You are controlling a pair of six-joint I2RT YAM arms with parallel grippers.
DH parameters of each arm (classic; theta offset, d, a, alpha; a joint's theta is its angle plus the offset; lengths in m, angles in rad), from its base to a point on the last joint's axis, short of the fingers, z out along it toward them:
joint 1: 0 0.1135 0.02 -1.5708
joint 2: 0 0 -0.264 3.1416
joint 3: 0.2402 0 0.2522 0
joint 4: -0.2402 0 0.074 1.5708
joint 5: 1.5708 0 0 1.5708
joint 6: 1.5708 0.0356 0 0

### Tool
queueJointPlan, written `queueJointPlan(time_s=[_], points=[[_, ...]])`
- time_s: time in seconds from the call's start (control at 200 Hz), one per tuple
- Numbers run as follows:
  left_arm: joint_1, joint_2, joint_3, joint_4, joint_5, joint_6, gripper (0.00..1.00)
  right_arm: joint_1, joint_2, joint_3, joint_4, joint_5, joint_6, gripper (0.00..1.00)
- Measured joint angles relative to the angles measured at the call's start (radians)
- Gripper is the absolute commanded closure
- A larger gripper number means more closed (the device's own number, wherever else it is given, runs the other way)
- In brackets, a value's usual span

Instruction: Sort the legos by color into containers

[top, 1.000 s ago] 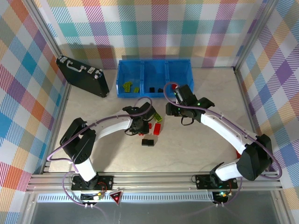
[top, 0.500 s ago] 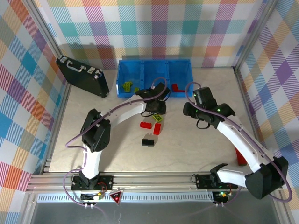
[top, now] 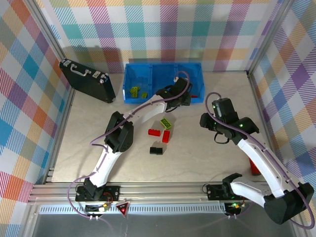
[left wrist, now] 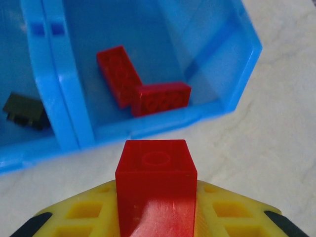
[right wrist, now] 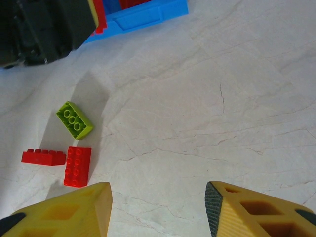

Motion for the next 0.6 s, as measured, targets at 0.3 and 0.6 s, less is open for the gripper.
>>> queueJointPlan(time_s=[0.3,0.6], points=[[0.014,0.113,0.058,0.206,-0.095,0.048,0.62,-0.002,-0.017,-0.006,-0.006,-0.008,0.003,0.46],[0.023,0.232,0.153,0.309,-0.155,0.082,0.49,-0.005,-0.021,-0.017,-0.006,-0.028,0.014,0.46]])
